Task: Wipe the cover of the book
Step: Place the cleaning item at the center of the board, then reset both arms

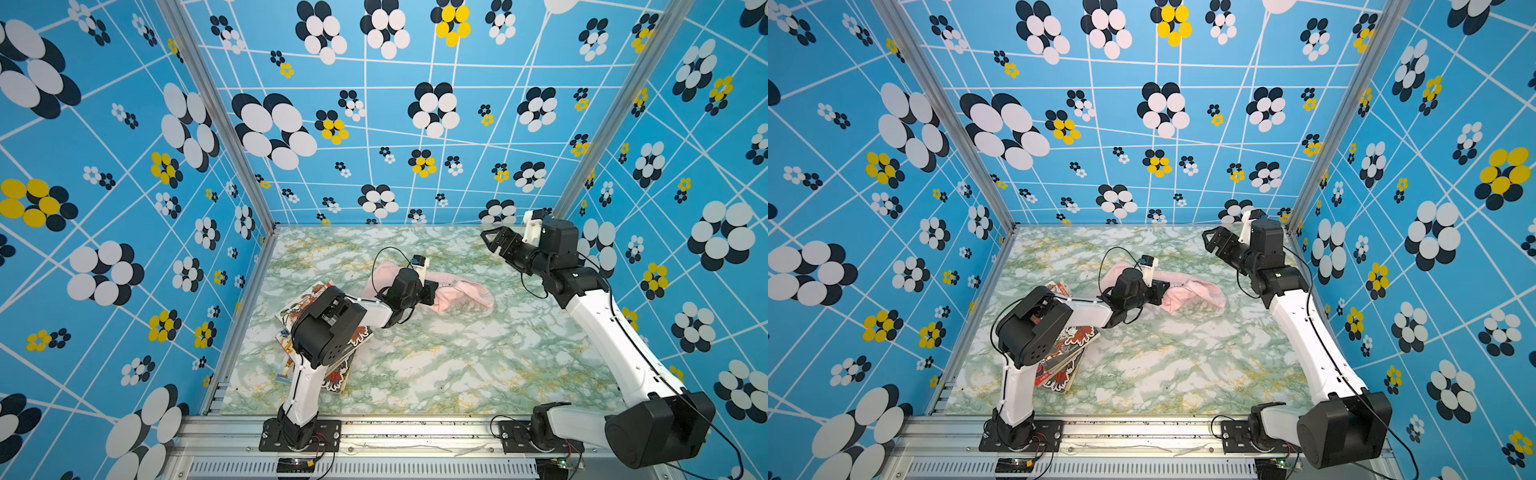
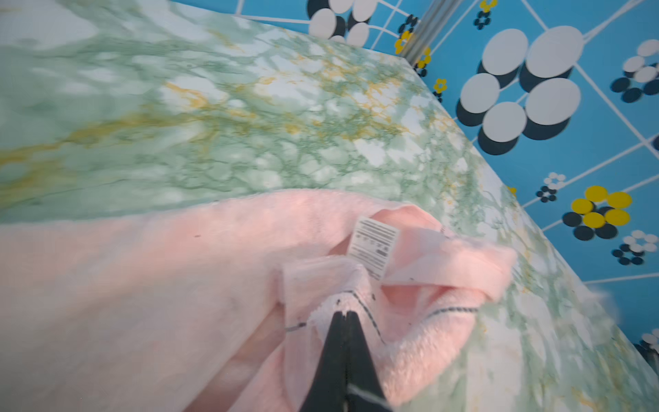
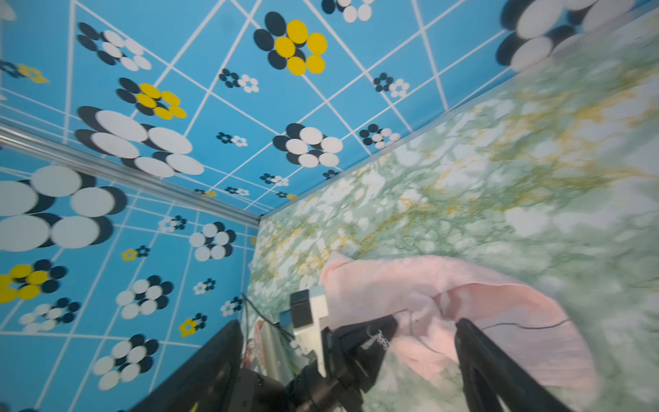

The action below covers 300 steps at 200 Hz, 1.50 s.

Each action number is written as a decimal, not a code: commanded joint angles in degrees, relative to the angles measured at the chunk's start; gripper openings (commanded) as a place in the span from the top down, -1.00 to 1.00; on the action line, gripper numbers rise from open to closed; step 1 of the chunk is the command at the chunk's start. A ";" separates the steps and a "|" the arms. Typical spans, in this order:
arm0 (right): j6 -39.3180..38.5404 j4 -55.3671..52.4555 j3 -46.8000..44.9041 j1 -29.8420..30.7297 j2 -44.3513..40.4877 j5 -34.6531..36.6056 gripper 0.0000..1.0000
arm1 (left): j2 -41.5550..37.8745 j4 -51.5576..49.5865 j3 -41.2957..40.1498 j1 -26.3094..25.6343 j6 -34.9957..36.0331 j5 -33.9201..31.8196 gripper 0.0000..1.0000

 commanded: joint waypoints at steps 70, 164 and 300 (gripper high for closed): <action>-12.04 -12.40 -6.34 -0.28 0.08 19.75 -0.87 | -13.15 -57.43 19.20 4.53 7.71 -0.96 -0.98; -13.81 -2.87 -15.31 0.90 -2.82 12.00 -0.82 | -29.46 -74.00 15.20 12.03 16.31 -20.98 -0.99; -34.52 58.94 -49.85 2.06 3.25 47.95 -0.88 | -48.76 -0.24 -45.20 37.83 21.61 -36.74 -0.98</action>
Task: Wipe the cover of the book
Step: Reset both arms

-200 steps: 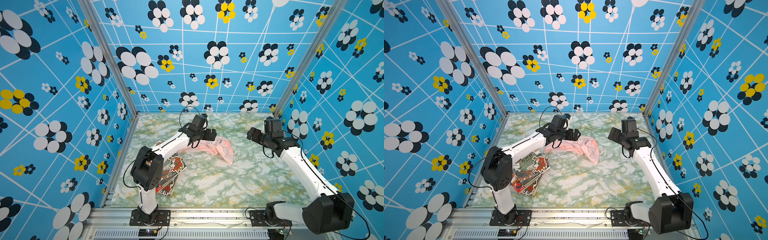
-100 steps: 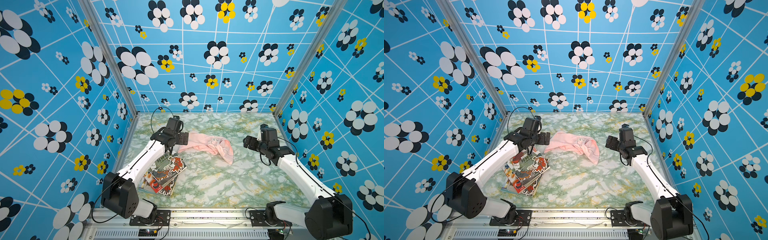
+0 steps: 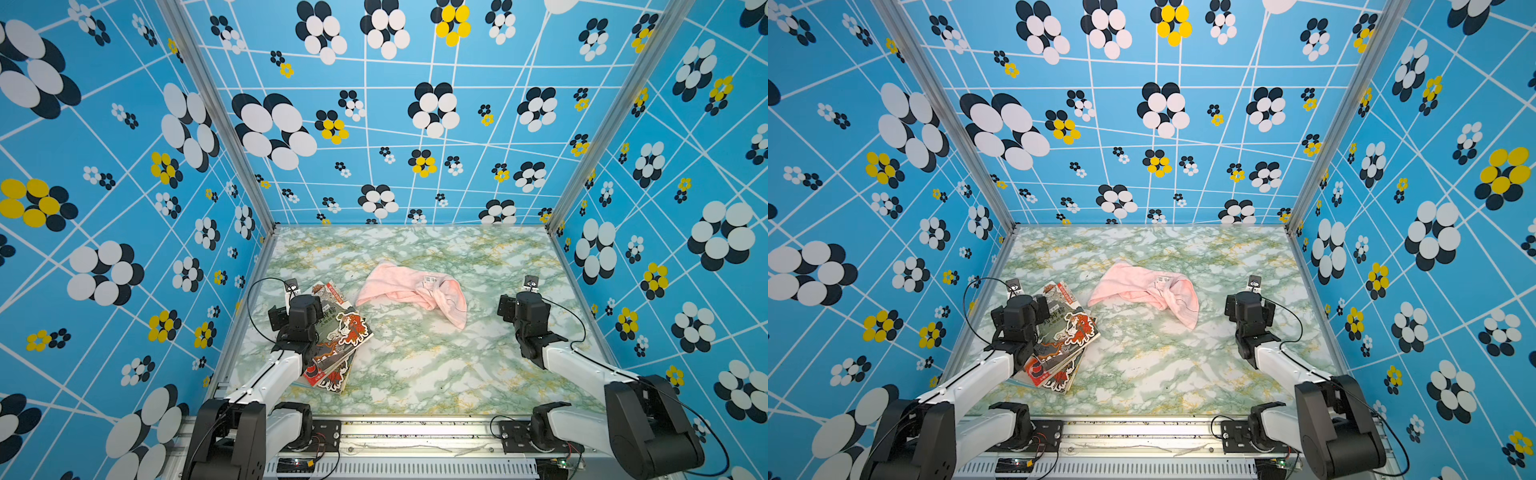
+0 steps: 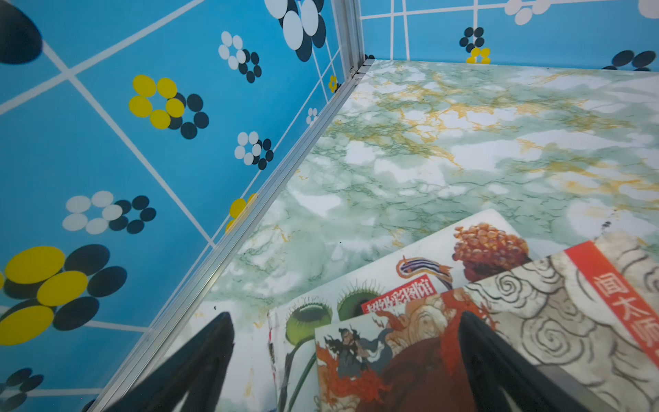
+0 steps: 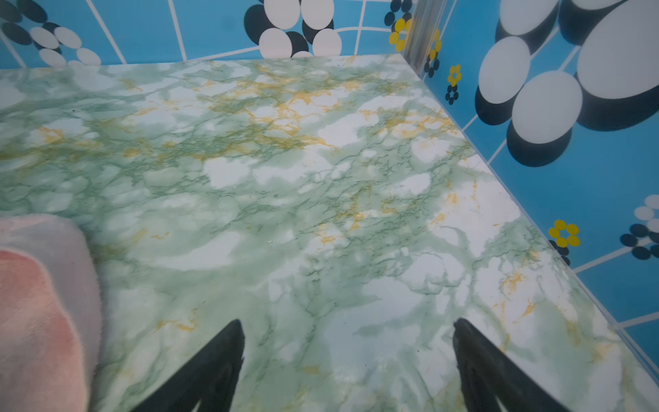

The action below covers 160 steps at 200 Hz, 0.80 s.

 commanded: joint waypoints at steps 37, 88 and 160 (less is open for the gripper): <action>-6.49 36.68 -6.12 -2.98 13.09 0.69 -0.94 | 11.28 24.02 -1.69 5.92 -0.22 19.19 -0.99; -7.41 40.43 -5.50 -3.37 18.52 -3.03 -0.99 | 17.69 28.44 -0.04 4.97 0.39 22.61 -0.98; -5.24 34.22 -2.84 -6.61 17.88 -6.14 -0.99 | 24.29 36.34 -0.76 2.16 4.13 22.46 -0.98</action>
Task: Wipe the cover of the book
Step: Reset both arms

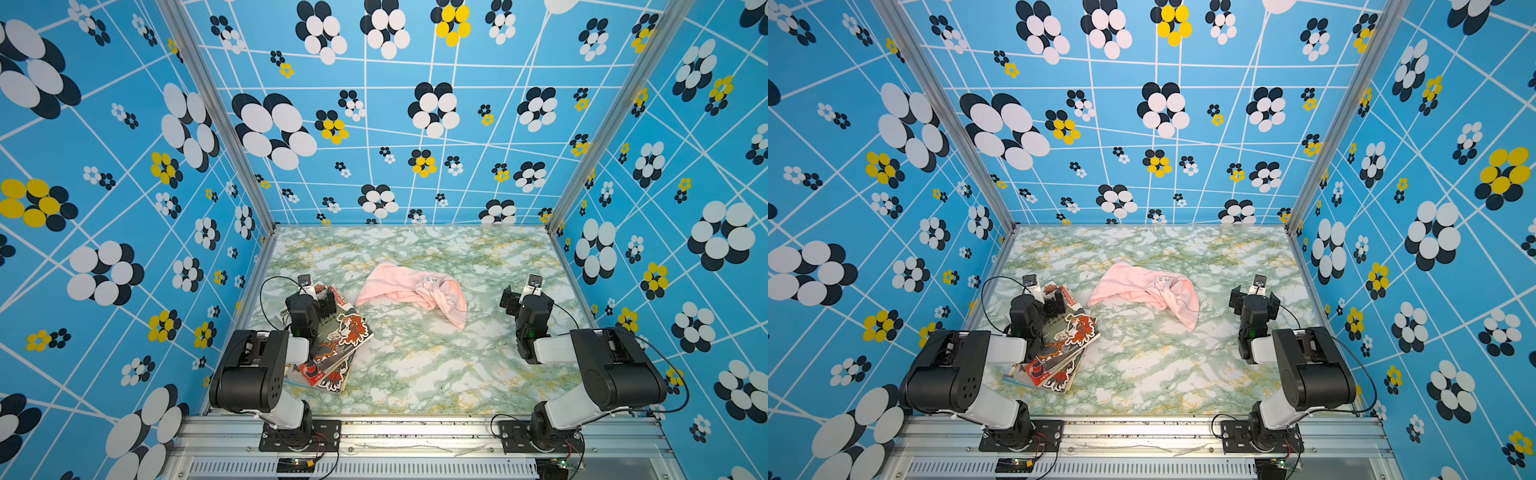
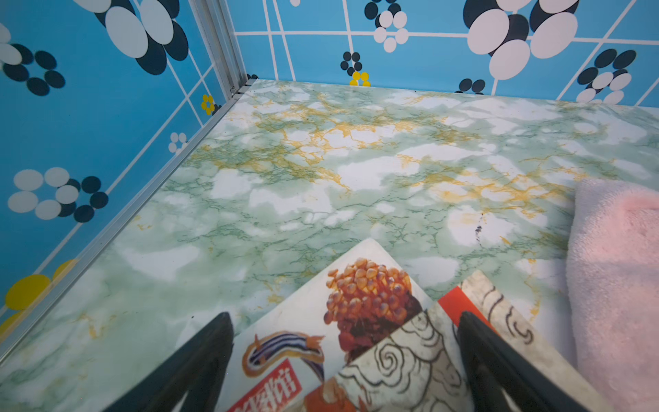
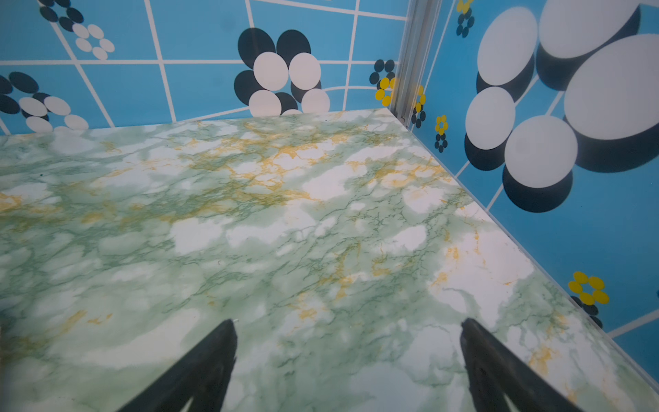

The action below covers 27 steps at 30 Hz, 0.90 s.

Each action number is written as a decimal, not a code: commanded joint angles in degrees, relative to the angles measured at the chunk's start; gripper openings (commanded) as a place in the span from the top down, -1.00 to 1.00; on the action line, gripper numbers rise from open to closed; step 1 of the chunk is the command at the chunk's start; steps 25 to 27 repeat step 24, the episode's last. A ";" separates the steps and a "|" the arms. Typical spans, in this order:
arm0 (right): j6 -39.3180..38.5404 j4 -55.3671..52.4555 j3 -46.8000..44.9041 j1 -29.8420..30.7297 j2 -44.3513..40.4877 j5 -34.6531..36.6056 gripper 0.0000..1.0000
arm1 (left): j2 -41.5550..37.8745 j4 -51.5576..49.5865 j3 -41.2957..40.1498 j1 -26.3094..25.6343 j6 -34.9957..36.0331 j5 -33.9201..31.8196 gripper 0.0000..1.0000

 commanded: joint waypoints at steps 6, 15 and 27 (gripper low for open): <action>0.15 0.52 0.60 -0.08 0.27 -1.67 -0.98 | 0.45 2.19 0.58 -0.35 1.98 0.95 -0.98; 0.32 -0.08 0.83 -0.12 0.15 -2.21 -0.98 | 0.48 2.13 0.66 -0.34 1.97 1.13 -0.98; 0.32 0.20 0.58 -0.41 0.14 -2.23 -0.99 | 0.48 2.10 0.69 -0.39 1.97 1.11 -0.99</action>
